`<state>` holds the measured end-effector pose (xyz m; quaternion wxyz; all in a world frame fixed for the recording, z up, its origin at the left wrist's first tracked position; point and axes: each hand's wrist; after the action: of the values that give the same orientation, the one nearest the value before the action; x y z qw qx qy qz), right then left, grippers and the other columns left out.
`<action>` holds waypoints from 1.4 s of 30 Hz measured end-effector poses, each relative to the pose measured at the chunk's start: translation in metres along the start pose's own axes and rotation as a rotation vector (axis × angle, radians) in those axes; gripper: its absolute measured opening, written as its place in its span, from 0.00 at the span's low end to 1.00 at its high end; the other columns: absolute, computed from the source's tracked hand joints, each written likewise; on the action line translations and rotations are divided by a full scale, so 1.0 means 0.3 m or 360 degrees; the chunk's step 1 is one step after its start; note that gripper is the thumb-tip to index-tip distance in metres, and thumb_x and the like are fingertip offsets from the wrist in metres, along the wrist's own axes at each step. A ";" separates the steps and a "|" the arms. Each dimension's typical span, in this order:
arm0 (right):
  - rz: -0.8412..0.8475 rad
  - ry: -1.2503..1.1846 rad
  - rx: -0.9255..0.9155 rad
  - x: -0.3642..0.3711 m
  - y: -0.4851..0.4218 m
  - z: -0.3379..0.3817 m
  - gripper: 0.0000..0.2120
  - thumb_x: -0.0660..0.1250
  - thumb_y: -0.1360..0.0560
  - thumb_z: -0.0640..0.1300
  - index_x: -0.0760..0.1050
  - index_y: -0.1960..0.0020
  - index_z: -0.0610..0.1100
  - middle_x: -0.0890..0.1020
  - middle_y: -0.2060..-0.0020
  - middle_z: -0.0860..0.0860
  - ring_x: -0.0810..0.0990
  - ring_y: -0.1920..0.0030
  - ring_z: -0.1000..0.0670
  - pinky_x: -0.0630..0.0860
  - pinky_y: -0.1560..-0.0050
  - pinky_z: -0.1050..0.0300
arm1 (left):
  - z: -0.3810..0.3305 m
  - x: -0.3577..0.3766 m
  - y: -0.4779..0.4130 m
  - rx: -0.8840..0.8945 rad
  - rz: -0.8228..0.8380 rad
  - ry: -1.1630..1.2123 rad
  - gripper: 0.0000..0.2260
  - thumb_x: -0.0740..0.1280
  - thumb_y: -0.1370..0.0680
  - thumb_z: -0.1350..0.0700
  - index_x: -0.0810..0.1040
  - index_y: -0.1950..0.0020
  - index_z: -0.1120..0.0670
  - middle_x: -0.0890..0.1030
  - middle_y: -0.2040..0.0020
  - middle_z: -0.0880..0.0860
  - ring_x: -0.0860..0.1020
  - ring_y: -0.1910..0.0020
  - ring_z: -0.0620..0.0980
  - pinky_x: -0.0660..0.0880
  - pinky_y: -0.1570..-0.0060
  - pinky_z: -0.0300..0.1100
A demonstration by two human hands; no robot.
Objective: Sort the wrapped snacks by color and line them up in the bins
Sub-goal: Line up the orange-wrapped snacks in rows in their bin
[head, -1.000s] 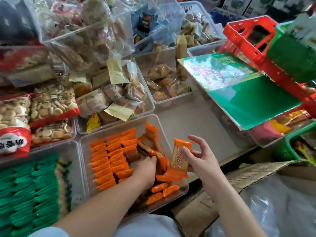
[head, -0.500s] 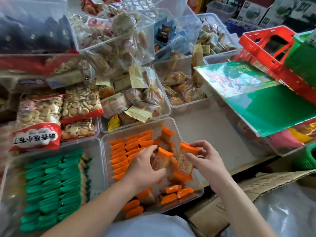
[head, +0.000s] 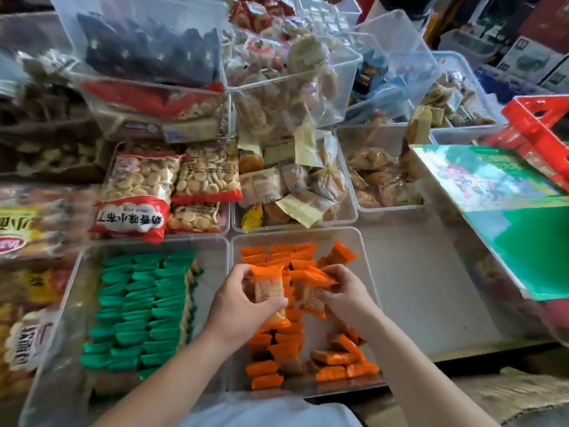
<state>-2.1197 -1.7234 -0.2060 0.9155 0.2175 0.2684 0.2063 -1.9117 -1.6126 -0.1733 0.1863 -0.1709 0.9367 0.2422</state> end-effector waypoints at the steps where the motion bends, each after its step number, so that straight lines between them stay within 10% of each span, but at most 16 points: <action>1: 0.0028 0.0067 -0.0018 0.013 -0.012 -0.003 0.18 0.76 0.25 0.41 0.76 0.39 0.53 0.82 0.49 0.55 0.81 0.51 0.57 0.77 0.59 0.67 | 0.006 -0.001 0.000 0.0001 -0.0009 0.0019 0.33 0.84 0.35 0.44 0.73 0.35 0.38 0.85 0.47 0.43 0.83 0.48 0.40 0.82 0.44 0.47; 6: 0.0090 0.0376 -0.0064 0.069 -0.095 -0.061 0.24 0.79 0.28 0.43 0.78 0.34 0.54 0.71 0.37 0.51 0.73 0.37 0.50 0.72 0.37 0.60 | -0.011 -0.002 -0.001 0.0047 -0.0004 0.0039 0.26 0.82 0.30 0.49 0.74 0.37 0.38 0.85 0.52 0.43 0.83 0.54 0.38 0.81 0.51 0.39; 13: -0.0077 0.0298 -0.0147 0.105 -0.085 -0.082 0.36 0.77 0.27 0.37 0.66 0.26 0.59 0.74 0.35 0.60 0.75 0.34 0.55 0.78 0.32 0.49 | -0.087 0.053 -0.039 0.0034 0.0101 0.0019 0.07 0.76 0.26 0.53 0.79 0.53 0.48 0.85 0.59 0.49 0.82 0.59 0.49 0.79 0.57 0.45; 21: -0.0248 0.0131 -0.0106 -0.096 0.022 -0.061 0.18 0.71 0.25 0.35 0.83 0.44 0.57 0.85 0.53 0.57 0.83 0.52 0.55 0.75 0.58 0.73 | -0.031 0.195 -0.145 0.0407 0.0427 -0.0739 0.08 0.75 0.28 0.46 0.84 0.50 0.42 0.78 0.53 0.42 0.74 0.49 0.45 0.73 0.47 0.45; 26: 0.0013 0.0268 -0.0135 -0.034 0.064 -0.024 0.21 0.79 0.29 0.47 0.82 0.37 0.56 0.84 0.49 0.55 0.83 0.49 0.53 0.80 0.49 0.60 | -0.030 0.263 -0.157 0.0525 0.0438 -0.1169 0.14 0.72 0.25 0.41 0.83 0.41 0.40 0.83 0.46 0.44 0.74 0.43 0.52 0.70 0.40 0.49; 32: -0.0095 0.0539 -0.0129 0.035 0.026 -0.079 0.15 0.71 0.24 0.37 0.82 0.39 0.50 0.84 0.43 0.51 0.82 0.43 0.49 0.80 0.41 0.54 | -0.009 0.236 -0.116 0.0489 0.0354 -0.1125 0.25 0.73 0.24 0.47 0.73 0.27 0.41 0.79 0.36 0.46 0.74 0.34 0.51 0.71 0.33 0.47; 42: 0.0126 0.0762 -0.0237 0.050 -0.014 -0.078 0.18 0.72 0.24 0.44 0.80 0.34 0.52 0.79 0.42 0.51 0.79 0.41 0.47 0.76 0.42 0.56 | 0.105 0.241 0.077 0.0462 0.0129 -0.0782 0.16 0.71 0.21 0.49 0.79 0.34 0.44 0.77 0.41 0.42 0.74 0.38 0.45 0.74 0.39 0.42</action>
<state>-2.1206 -1.7127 -0.2318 0.8306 0.1047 0.4529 0.3068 -1.9757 -1.5939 -0.2211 0.4203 -0.0411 0.8945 0.1468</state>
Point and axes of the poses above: each hand's wrist, its own y-axis away from the middle knuckle, its own x-axis out of the palm, z = x × y
